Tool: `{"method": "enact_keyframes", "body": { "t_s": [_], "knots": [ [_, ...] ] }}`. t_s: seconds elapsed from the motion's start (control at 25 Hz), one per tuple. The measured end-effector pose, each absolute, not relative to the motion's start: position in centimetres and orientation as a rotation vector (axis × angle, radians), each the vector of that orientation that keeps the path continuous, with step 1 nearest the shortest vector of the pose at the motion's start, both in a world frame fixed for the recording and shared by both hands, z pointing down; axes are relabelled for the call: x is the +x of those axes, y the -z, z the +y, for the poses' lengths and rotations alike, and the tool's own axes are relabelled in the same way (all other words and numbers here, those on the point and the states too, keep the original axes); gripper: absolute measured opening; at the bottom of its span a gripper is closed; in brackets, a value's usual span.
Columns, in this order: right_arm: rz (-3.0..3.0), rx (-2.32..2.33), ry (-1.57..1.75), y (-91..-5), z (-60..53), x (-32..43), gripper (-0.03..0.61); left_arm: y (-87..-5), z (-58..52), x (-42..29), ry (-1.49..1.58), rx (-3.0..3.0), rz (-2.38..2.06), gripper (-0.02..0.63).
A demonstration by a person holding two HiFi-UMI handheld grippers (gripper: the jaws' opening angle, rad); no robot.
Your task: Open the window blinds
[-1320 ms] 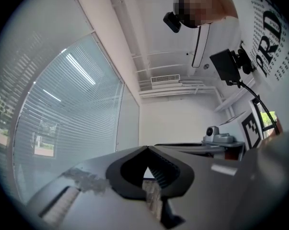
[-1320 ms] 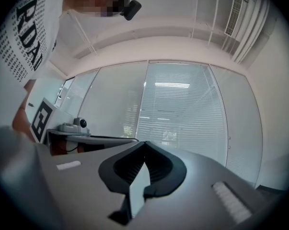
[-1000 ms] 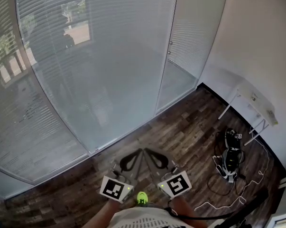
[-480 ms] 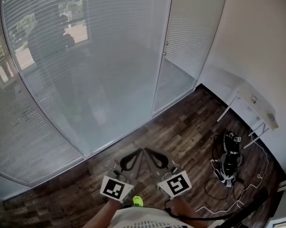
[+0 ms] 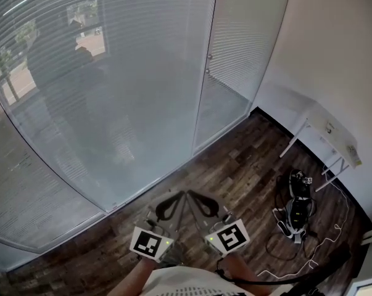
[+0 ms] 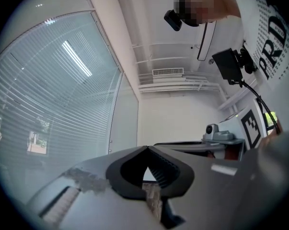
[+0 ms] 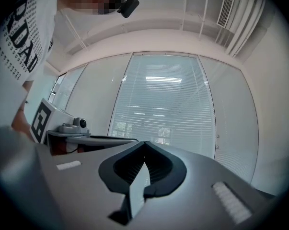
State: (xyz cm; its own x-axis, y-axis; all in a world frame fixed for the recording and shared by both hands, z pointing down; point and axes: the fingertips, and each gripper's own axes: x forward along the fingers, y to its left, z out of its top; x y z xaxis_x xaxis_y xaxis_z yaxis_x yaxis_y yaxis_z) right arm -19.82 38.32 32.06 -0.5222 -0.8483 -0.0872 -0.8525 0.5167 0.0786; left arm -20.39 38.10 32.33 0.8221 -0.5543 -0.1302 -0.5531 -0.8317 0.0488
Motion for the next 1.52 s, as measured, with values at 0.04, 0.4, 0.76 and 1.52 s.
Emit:
{"method": "enact_keyframes", "body": {
  "t_s": [0.04,0.4,0.76,1.52],
  "knots": [
    [2.700,-1.523,-0.170,-32.0,37.2,-19.2,0.008,-32.3,37.0,-19.8,0.219,2.988,-0.903,-0.009],
    [2.691,-1.571,-0.189,-31.7,30.6,-15.8,0.008,-32.0,30.3,-16.3,0.246,3.002,-0.864,-0.009],
    [2.680,-1.580,-0.182,-32.8,25.4,-15.8,0.008,-33.0,25.1,-16.3,0.228,3.004,-0.846,-0.009],
    [2.722,-1.651,-0.228,-36.5,10.8,-13.9,0.008,-36.6,10.5,-14.3,0.267,2.993,-0.784,-0.009]
  ]
}}
